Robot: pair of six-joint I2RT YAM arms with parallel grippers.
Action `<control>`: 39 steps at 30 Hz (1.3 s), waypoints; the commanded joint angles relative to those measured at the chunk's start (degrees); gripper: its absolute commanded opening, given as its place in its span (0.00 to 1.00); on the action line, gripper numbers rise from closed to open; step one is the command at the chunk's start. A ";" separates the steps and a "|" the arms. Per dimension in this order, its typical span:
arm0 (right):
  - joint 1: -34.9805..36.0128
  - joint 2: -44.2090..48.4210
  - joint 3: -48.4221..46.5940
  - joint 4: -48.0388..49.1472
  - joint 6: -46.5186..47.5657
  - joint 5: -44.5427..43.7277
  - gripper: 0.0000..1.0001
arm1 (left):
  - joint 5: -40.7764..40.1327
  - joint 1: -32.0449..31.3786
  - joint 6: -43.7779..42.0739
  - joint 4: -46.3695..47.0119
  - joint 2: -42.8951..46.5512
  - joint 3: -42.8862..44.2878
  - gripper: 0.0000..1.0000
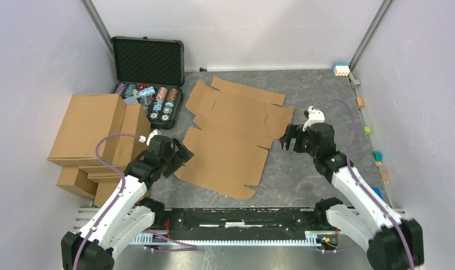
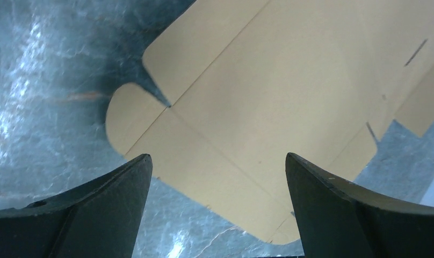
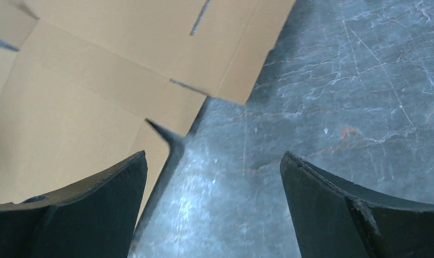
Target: Fold the paper box
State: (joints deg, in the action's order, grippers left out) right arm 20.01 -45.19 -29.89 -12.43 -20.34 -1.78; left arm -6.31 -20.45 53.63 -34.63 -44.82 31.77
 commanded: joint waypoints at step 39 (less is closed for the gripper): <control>-23.71 4.93 24.50 24.28 -18.94 0.99 0.00 | 12.91 -0.77 1.11 22.49 -12.87 -11.49 0.93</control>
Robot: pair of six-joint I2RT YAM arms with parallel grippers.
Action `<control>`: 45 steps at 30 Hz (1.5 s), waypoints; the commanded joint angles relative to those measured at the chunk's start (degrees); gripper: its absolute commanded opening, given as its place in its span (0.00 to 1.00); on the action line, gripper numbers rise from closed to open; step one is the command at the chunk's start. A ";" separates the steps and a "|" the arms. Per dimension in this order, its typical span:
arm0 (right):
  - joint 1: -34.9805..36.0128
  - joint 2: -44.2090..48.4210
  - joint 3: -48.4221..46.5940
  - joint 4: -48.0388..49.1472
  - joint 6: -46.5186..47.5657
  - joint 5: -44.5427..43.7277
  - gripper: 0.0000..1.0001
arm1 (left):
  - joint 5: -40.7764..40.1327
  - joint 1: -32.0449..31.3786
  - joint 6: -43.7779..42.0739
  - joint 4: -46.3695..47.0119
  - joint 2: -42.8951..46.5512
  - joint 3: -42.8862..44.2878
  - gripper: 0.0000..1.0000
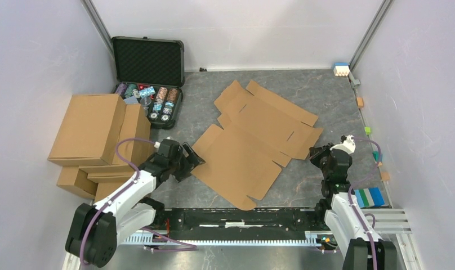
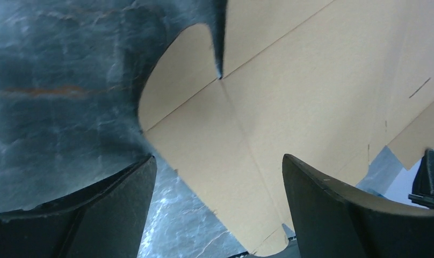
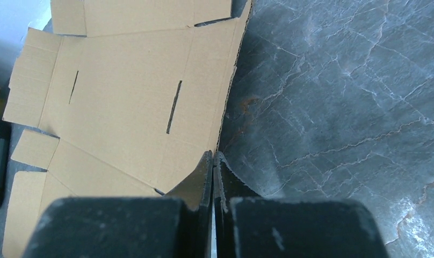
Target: Fold the paper box
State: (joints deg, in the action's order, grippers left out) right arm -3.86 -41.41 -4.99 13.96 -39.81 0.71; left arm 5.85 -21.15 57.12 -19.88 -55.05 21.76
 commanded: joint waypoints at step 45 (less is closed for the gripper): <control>11.02 9.67 0.58 -16.17 -5.27 25.65 0.98 | -2.25 0.76 -10.79 2.01 -1.64 9.34 0.94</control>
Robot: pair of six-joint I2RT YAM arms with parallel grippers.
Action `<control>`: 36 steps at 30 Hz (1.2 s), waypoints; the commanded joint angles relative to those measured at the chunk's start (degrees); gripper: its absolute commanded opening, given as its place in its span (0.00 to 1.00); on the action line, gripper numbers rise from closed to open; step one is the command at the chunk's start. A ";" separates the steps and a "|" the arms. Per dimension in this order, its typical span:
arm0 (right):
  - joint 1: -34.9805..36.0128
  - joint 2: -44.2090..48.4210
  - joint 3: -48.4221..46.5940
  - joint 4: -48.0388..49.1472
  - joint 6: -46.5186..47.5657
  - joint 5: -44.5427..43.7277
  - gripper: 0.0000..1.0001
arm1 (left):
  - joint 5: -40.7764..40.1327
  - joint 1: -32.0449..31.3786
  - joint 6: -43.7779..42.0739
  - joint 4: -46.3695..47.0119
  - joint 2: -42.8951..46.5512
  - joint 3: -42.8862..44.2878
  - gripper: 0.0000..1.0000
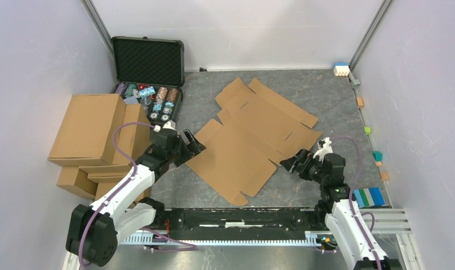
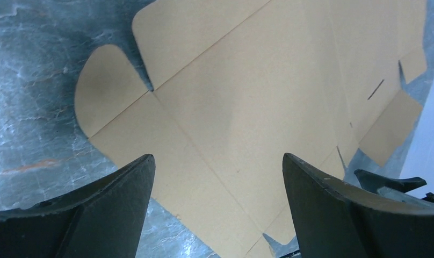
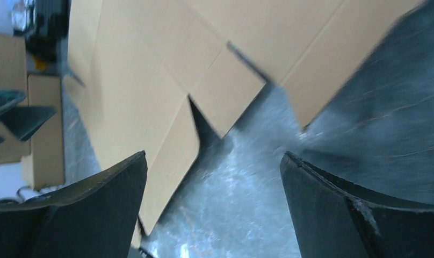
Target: Fold the paper box
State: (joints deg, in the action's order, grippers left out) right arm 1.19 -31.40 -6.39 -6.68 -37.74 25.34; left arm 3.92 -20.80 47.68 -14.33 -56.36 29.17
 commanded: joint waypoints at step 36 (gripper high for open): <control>41.22 -16.89 4.81 43.67 -52.89 -28.67 0.00 | 9.76 0.67 3.57 -9.09 11.56 -2.26 1.00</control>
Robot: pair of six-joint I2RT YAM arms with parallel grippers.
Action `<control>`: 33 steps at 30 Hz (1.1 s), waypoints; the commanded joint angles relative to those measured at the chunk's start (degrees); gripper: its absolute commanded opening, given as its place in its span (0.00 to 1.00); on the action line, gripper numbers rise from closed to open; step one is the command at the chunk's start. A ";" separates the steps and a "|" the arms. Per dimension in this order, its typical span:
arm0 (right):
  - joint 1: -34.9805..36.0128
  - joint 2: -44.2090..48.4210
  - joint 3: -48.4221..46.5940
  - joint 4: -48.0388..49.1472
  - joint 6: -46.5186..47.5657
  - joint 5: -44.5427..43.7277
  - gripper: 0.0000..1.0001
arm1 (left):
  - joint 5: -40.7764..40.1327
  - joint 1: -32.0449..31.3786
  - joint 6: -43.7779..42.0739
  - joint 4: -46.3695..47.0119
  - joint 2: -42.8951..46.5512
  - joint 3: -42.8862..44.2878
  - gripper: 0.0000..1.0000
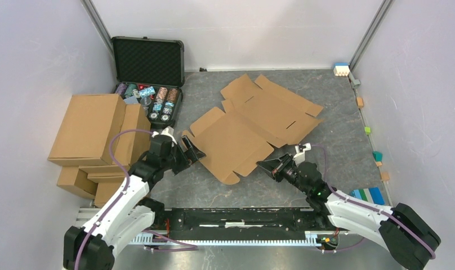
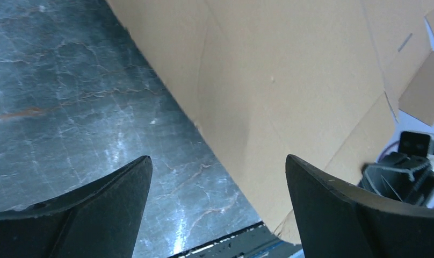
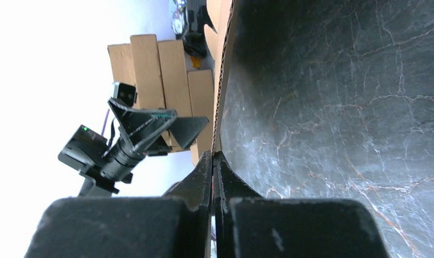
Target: Fold the paper box
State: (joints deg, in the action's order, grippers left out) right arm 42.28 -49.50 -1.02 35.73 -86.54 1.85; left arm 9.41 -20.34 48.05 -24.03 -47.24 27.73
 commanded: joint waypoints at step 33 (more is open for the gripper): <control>1.58 4.19 -16.42 -26.16 29.51 5.69 0.97 | -3.07 -0.14 -11.93 -7.14 -12.83 24.23 0.02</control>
State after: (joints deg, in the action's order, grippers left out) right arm 43.77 -49.65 -7.42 30.11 -78.61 8.86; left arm 12.40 -20.97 58.76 -10.94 -57.80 38.94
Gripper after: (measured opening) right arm 0.932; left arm 0.048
